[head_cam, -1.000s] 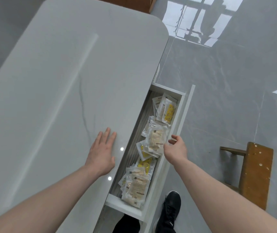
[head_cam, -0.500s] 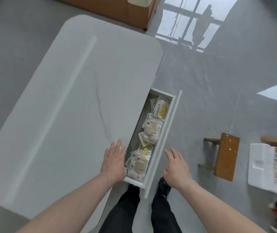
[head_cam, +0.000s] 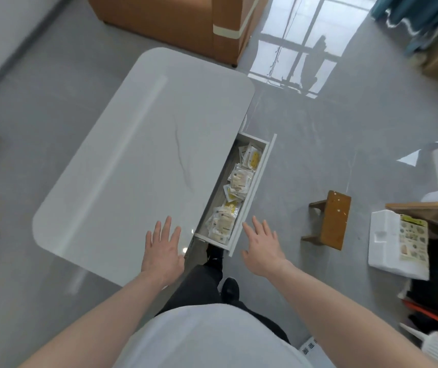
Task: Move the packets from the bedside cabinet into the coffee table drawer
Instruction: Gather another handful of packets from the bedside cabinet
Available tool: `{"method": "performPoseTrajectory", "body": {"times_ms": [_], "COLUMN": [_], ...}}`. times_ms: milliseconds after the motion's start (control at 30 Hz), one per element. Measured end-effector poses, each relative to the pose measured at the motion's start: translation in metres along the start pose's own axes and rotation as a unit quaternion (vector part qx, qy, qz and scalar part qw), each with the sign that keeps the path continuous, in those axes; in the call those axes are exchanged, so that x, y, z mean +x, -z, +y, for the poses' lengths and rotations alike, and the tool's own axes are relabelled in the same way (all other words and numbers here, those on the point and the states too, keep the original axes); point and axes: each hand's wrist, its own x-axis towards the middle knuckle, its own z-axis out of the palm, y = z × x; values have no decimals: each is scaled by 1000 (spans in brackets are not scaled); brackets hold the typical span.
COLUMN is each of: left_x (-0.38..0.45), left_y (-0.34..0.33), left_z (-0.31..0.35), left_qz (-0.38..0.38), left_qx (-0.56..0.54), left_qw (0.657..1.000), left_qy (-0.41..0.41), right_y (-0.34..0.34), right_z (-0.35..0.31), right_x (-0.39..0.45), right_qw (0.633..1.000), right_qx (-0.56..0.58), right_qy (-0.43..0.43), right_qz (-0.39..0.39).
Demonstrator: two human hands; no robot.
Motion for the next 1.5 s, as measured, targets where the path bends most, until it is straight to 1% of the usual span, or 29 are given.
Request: {"method": "performPoseTrajectory", "body": {"times_ms": [67,333,533,700,800,933,1067,1300,1500], "left_x": [-25,-99,-134,-164,-187,-215,-237,-250,-224], "left_y": [-6,-34,-46,-61,-78,-99,-112,-116,-108], "left_z": [-5,-25,-59,-124,-181,-263,-337,-429,-503], "left_qz": [8,45,68,87,97,114,113,118,127], "left_qx": [-4,-4,-23,-51,-58,-78,-85,-113,-133], "left_qw": [1000,999,996,992,989,985,981,973,967], "left_qy": [17,30,49,78,97,107,130,163,176], "right_y": [-12,-46,-64,-85,-105,-139,-159,-149,-131], "right_z": [-1,-6,-55,-138,-206,-299,-378,-479,-561], "right_x": [-20,-84,-103,-104,-103,-110,-115,-107,-57], "right_qw": [1000,995,989,979,972,967,961,947,937], "right_qx": [-20,-86,-118,-150,-178,-186,-198,-222,-245], "right_qy": [18,53,87,127,143,161,177,216,238], "right_qz": [4,18,32,52,63,68,71,84,74]}}
